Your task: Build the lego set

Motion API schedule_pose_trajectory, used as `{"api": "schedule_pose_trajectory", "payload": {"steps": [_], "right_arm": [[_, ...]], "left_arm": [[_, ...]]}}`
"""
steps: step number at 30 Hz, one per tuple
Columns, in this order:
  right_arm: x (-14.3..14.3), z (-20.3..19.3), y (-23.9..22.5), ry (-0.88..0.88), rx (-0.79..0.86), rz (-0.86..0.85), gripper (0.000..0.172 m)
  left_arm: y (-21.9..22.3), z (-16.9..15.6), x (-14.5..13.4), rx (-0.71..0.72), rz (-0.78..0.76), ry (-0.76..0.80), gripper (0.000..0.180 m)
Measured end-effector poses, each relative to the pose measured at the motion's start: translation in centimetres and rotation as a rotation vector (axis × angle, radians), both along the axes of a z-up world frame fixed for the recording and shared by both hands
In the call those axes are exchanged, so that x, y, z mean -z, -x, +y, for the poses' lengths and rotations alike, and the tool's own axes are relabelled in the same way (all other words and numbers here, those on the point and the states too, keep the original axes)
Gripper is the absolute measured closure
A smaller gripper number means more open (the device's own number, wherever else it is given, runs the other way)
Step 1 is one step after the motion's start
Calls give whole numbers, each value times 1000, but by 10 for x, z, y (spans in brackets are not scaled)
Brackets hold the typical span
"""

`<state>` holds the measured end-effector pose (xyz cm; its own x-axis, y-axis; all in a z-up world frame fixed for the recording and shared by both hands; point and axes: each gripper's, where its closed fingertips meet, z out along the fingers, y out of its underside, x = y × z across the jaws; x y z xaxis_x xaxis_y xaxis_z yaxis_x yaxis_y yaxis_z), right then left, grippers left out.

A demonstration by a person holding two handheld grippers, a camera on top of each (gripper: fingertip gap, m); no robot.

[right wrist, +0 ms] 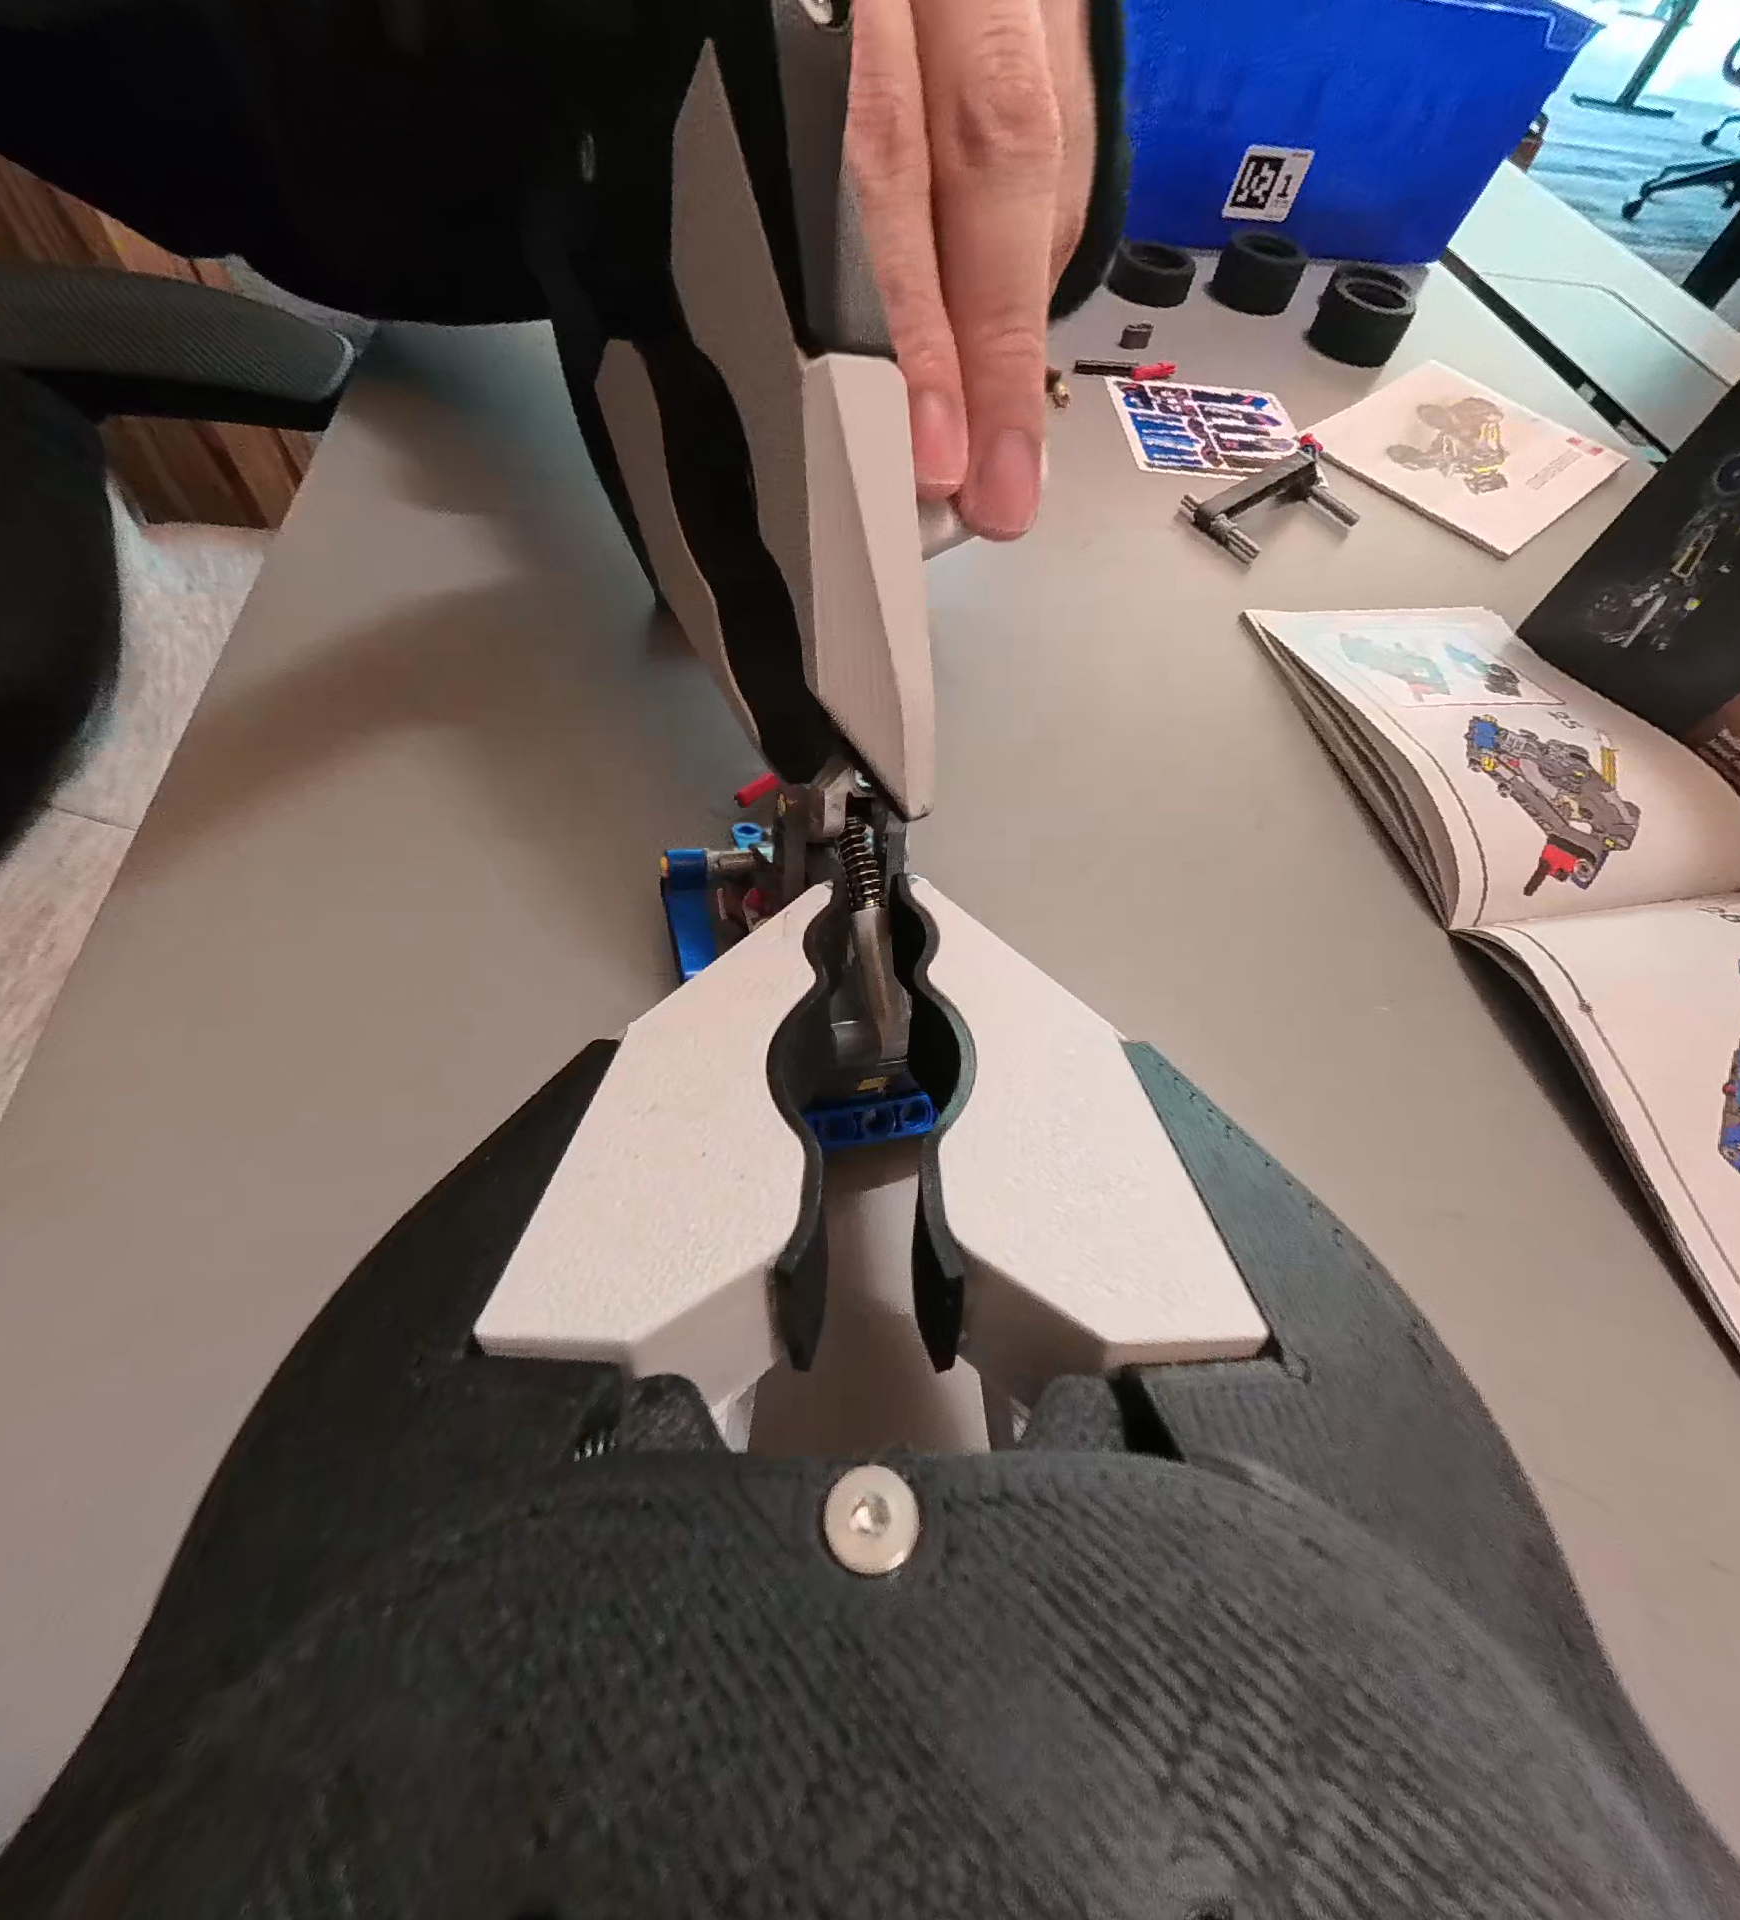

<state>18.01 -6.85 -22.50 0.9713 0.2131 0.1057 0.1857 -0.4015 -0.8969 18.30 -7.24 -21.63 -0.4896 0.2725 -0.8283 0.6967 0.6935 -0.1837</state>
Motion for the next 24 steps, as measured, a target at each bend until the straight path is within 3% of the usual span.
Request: {"api": "schedule_pose_trajectory", "payload": {"steps": [7, 15, 21, 24], "right_arm": [[-2, 1, -4, -14, 18, -11, 166], [1, 3, -13, -3, 78, -46, 168], [1, 3, -28, -13, 154, -127, 168], [3, 3, -32, -15, 169, -205, 167]], "left_arm": [[-2, 3, -1, -77, -120, 130, 164], [-15, 13, -8, -174, -60, 238, 159], [-38, 62, -31, -352, 107, 489, 152], [-51, 101, -23, -561, 222, 554, 148]]}}
